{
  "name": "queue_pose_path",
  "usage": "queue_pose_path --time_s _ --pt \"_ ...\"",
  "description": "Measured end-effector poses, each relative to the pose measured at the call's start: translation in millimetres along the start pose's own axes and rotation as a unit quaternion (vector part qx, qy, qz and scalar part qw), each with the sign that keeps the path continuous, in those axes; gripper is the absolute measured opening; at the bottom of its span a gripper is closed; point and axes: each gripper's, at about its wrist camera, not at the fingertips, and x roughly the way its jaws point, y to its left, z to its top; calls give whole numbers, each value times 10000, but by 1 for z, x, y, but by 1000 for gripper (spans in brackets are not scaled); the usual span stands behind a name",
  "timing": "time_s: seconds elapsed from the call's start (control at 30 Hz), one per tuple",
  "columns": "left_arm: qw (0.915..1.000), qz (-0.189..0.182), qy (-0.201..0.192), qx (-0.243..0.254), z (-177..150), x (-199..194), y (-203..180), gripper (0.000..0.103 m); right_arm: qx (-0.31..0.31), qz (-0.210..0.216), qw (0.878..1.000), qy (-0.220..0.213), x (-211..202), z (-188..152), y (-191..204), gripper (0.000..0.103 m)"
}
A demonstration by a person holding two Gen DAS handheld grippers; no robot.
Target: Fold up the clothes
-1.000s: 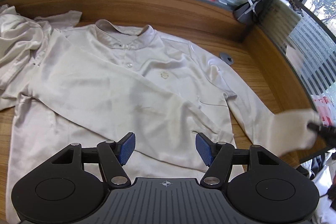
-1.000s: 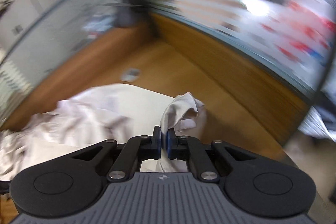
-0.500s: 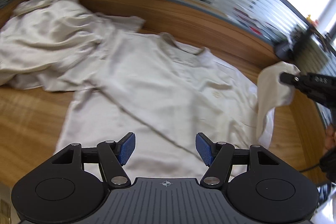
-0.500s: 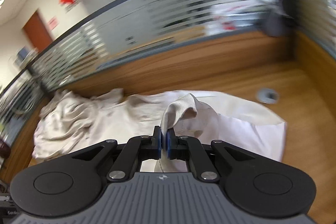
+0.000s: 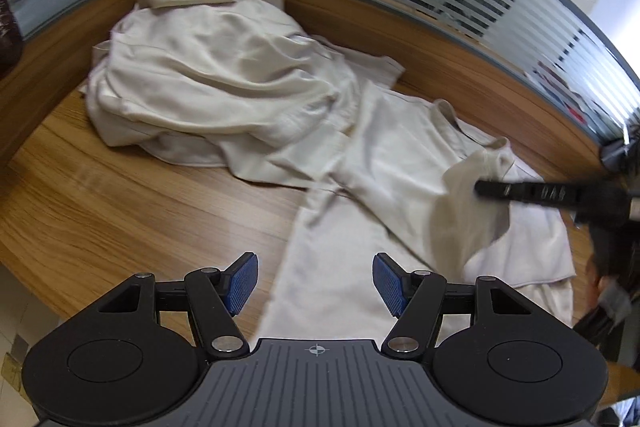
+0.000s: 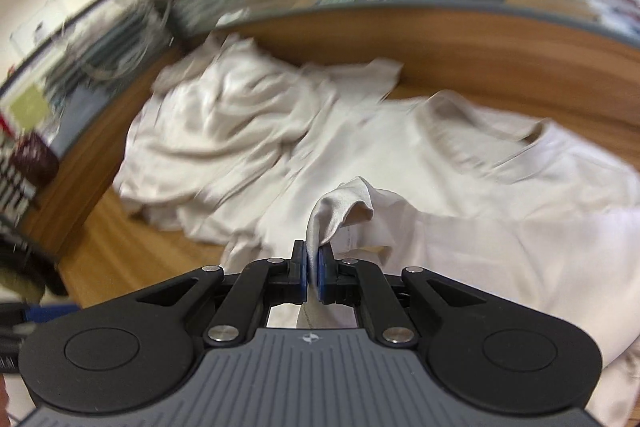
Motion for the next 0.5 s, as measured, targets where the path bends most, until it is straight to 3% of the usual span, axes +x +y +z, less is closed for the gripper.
queue_pose_path --time_s 0.13,0.17,0.27,0.3,0.5 --pt "10000 -10 60 -70 5 7 14 68 -221 30 9992 344 23 -10 26 6" --pt "9999 -28 98 -68 6 10 16 68 -303 27 9986 442 27 -12 31 10" --pt "9997 -98 230 9 9 22 17 71 -497 12 9978 434 26 -18 42 38" --pt "9996 -123 264 52 10 27 16 71 -557 9 9976 413 24 -20 45 42" --pt "9977 -304 440 405 10 62 0 72 -308 -138 9992 230 -7 -33 28 53"
